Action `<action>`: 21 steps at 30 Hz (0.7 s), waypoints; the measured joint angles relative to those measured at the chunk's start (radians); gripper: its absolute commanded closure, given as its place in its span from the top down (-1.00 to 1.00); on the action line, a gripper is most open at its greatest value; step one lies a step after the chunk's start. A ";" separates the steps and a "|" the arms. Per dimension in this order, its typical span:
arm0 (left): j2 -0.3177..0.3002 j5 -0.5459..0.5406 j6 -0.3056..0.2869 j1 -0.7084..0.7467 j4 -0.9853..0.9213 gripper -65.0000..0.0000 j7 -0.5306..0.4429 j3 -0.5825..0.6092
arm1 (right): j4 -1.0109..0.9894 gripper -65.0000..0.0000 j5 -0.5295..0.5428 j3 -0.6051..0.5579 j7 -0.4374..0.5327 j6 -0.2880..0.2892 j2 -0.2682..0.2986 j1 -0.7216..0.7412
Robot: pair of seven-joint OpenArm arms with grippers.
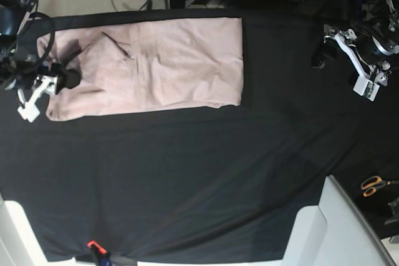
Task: Fold the T-shirt properly
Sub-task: 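Lift the shirt's open-end edge with the right gripper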
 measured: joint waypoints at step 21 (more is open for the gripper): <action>-0.011 0.009 0.000 0.116 -0.045 0.34 0.000 -0.231 | 0.238 -0.99 -0.020 -0.007 0.050 -0.010 -0.015 -0.061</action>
